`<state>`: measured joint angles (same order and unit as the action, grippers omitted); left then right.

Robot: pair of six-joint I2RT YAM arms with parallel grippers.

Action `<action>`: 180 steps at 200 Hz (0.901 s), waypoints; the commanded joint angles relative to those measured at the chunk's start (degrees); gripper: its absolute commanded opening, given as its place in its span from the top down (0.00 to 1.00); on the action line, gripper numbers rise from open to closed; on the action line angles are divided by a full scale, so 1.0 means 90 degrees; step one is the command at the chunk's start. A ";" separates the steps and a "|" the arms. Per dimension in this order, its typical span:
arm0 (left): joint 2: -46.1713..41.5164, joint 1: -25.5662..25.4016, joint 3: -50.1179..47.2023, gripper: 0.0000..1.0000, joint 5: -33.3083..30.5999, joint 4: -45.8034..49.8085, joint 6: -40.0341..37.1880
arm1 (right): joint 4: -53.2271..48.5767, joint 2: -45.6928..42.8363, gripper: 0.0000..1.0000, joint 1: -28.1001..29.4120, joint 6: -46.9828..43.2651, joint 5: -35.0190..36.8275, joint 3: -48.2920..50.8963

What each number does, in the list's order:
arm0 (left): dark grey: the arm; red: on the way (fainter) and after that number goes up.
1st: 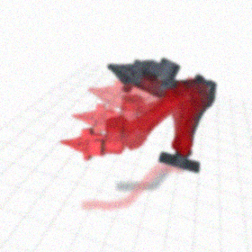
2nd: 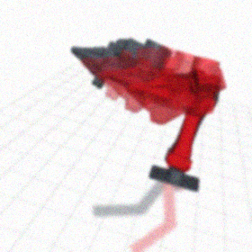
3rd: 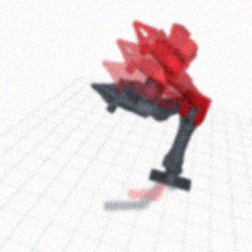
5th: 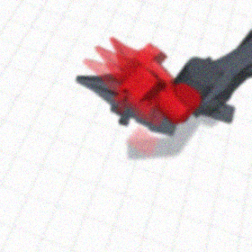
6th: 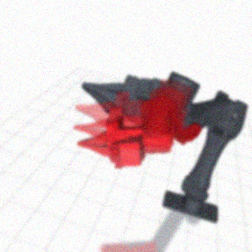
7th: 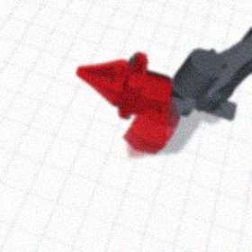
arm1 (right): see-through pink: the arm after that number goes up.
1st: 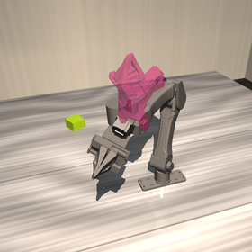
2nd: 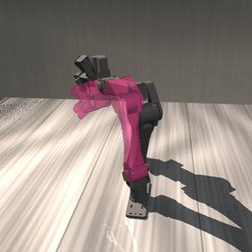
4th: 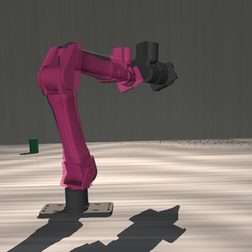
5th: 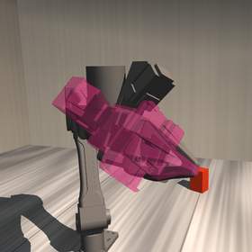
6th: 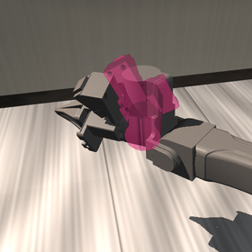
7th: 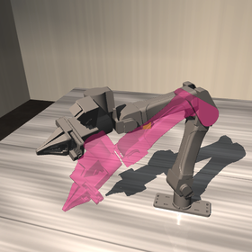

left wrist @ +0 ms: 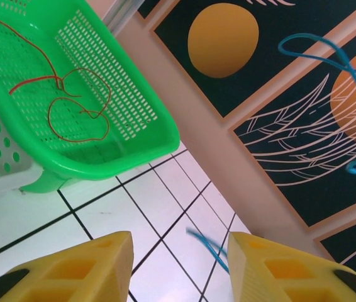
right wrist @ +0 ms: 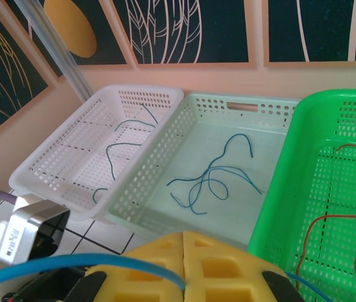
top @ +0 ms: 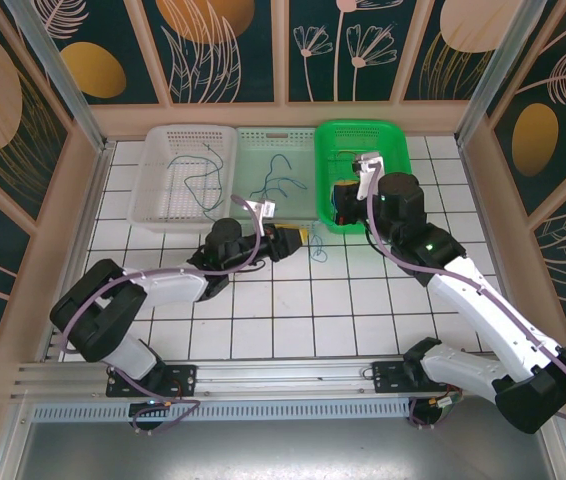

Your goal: Untangle the cables

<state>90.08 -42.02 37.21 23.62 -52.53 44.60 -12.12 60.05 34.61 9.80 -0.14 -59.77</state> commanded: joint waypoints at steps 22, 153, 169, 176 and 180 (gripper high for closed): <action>0.0140 -0.0134 0.0270 0.59 0.0265 -0.0438 0.0133 | 0.0321 -0.0037 1.00 0.0080 0.0175 -0.0140 -0.0237; 0.0313 -0.0184 0.0490 0.60 0.0242 -0.0098 -0.0106 | 0.0371 -0.0032 1.00 0.0138 0.0200 -0.0202 -0.0235; 0.0313 -0.0183 0.0496 0.60 0.0246 -0.0096 -0.0097 | 0.0399 -0.0023 1.00 0.0150 0.0217 -0.0190 -0.0216; 0.0313 -0.0177 0.0497 0.60 0.0257 -0.0100 -0.0102 | 0.0399 -0.0031 1.00 0.0158 0.0214 -0.0182 -0.0215; 0.0319 -0.0184 0.0504 0.60 0.0257 -0.0100 -0.0102 | 0.0402 -0.0026 1.00 0.0167 0.0215 -0.0181 -0.0207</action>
<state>92.64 -43.31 40.21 25.10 -53.10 45.06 -11.29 60.05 35.48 10.94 -1.21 -59.77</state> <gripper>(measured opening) 0.398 0.053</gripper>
